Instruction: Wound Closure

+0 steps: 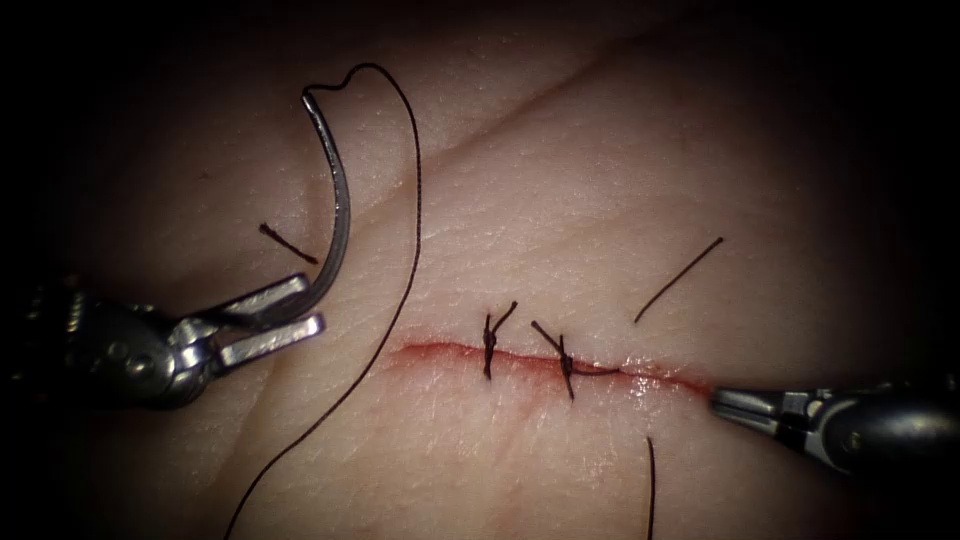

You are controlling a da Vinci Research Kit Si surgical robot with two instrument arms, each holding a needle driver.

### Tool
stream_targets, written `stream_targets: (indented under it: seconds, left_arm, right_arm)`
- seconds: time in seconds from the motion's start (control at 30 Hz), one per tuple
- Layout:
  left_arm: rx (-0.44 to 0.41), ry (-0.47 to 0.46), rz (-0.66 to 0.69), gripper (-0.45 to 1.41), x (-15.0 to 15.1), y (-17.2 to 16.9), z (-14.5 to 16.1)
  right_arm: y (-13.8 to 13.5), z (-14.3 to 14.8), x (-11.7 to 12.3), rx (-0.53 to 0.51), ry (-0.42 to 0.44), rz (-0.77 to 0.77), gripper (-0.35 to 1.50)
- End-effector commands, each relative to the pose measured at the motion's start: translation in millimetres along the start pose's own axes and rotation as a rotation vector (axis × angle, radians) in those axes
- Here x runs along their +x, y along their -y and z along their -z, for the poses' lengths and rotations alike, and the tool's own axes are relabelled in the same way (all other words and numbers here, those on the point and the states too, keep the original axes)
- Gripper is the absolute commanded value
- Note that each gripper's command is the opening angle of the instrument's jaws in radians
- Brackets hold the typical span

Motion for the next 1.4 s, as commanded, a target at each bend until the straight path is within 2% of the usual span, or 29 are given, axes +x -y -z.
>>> stream_targets:
  seconds: [0.03,0.17,0.23,0.27,0.3,0.33,0.37,0.5,0.67,0.8,0.93,1.03,1.1,1.13,1.17,1.2,1.4]
  left_arm:
    - [-0.001,0.0,0.001,-0.45,-0.5,-0.5,-0.3]
    - [-0.002,0.0,0.002,-0.45,-0.5,-0.4,-0.2]
    - [-0.002,0.0,0.002,-0.45,-0.5,-0.4,-0.2]
    - [-0.002,0.0,0.002,-0.45,-0.5,-0.4,-0.3]
    - [-0.002,0.0,0.001,-0.45,-0.5,-0.4,-0.3]
    - [-0.002,0.0,0.001,-0.45,-0.6,-0.4,-0.3]
    - [-0.002,0.0,0.002,-0.45,-0.6,-0.4,-0.3]
    - [-0.002,0.0,0.001,-0.45,-0.6,-0.4,-0.3]
    - [-0.005,-0.001,0.001,-0.45,-0.6,-0.3,0.1]
    - [-0.004,-0.001,0.002,-0.45,-0.6,-0.3,-0.1]
    - [-0.002,0.0,0.002,-0.45,-0.6,-0.4,-0.4]
    - [-0.004,0.002,0.002,-0.45,-0.6,-0.4,-0.4]
    - [-0.004,0.002,0.002,-0.45,-0.6,-0.4,-0.4]
    - [-0.004,0.002,0.002,-0.45,-0.6,-0.4,-0.4]
    - [-0.004,0.002,0.002,-0.45,-0.6,-0.4,-0.4]
    - [-0.004,0.002,0.002,-0.45,-0.6,-0.4,-0.4]
    - [-0.004,0.001,0.002,-0.45,-0.8,-0.2,-0.4]
  right_arm:
    - [0.3,-1.7,-1.3,0.006,-0.008,-0.022,-0.35]
    - [-0.5,-2.3,-1.8,-0.011,-0.03,-0.057,-0.35]
    - [-2.1,-2.4,-1.8,-0.02,-0.037,-0.153,-0.3]
    - [-3.2,-2.4,-1.7,-0.037,-0.06,-0.241,0.34]
    - [-3.8,-2.5,-1.7,-0.049,-0.074,-0.289,0.72]
    - [-4.3,-2.6,-1.7,-0.056,-0.083,-0.317,0.88]
    - [-4.7,-2.6,-1.6,-0.057,-0.086,-0.345,0.94]
    - [-6.7,-2.8,-1.6,-0.053,-0.093,-0.436,0.81]
    - [-7.1,-3.1,-2.6,-0.051,-0.088,-0.532,0.91]
    - [-7.3,-3.8,-3.4,-0.052,-0.089,-0.557,1.08]
    - [-7.8,-4.3,-3.3,-0.052,-0.094,-0.567,1.11]
    - [-7.9,-4.7,-3.0,-0.059,-0.097,-0.576,1.04]
    - [-7.9,-4.8,-2.9,-0.063,-0.101,-0.578,0.84]
    - [-7.9,-4.8,-2.8,-0.067,-0.106,-0.579,0.66]
    - [-7.9,-4.8,-2.8,-0.064,-0.108,-0.579,0.27]
    - [-7.9,-4.7,-2.8,-0.056,-0.119,-0.578,-0.35]
    - [-8.1,-4.4,-2.3,-0.058,-0.138,-0.547,-0.35]
